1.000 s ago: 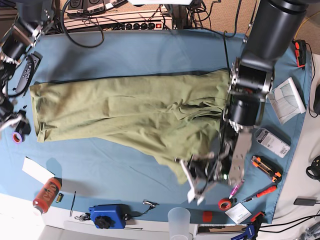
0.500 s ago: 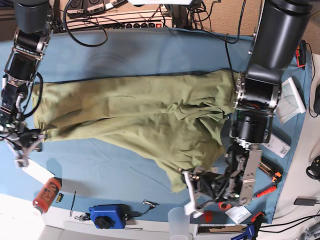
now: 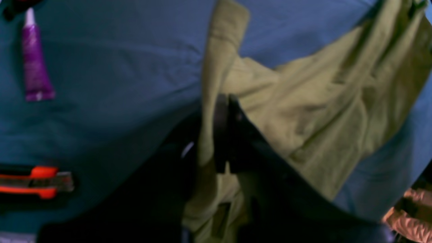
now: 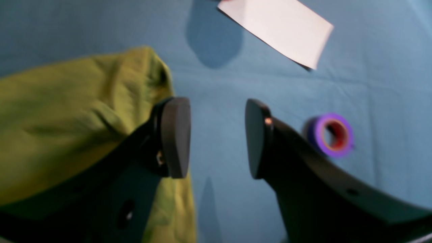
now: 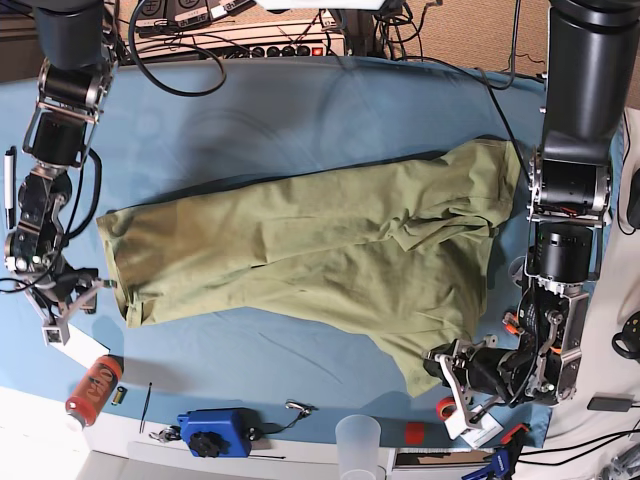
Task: Layout the t-shirt on the table in an organized manner, then fold the t-shirt properly
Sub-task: 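Lower the right gripper to the shirt's opposite end near the tape roll, then grasp the shirt edge with the right gripper and lift it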
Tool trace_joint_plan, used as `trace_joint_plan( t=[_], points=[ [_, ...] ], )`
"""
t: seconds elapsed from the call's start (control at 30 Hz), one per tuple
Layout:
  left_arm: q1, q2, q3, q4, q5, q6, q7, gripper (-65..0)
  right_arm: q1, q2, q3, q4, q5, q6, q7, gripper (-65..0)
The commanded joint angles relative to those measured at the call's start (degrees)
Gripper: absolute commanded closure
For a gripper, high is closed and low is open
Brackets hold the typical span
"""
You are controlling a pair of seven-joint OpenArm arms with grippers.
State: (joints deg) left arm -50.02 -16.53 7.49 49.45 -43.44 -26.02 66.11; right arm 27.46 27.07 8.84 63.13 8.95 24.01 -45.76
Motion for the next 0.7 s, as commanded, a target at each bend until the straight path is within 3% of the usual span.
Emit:
trace_joint_plan(
  t=[0.0,0.3,0.47,0.57,0.67],
  points=[
    [-2.5,-0.1,-0.2,1.0,-1.6,-0.6,-0.9,0.0,2.6,0.2,0.2,-0.3,0.0,0.0,2.1,-26.2],
    [-2.5,0.0,-0.2,1.0,-1.9,-0.9,0.1,0.0,13.6,-4.7,0.2,-22.5,-3.2,-0.3,8.3,-26.2],
    [-2.5,0.0,-0.2,1.0,-1.9,-0.9,0.0,0.0,13.8,-7.1,0.2,-23.1,-6.3,-0.6,10.7,-26.1],
    [-2.5,0.0,-0.2,1.0,-2.6,-0.9,0.1,0.0,13.3,-8.2,0.2,-23.1,-9.4,-4.1,11.0,-26.1],
    [-2.5,0.0,-0.2,1.0,-4.6,-0.9,0.1,0.0,13.2,-8.2,0.2,-23.1,-9.7,-4.8,11.0,-26.1]
  ],
)
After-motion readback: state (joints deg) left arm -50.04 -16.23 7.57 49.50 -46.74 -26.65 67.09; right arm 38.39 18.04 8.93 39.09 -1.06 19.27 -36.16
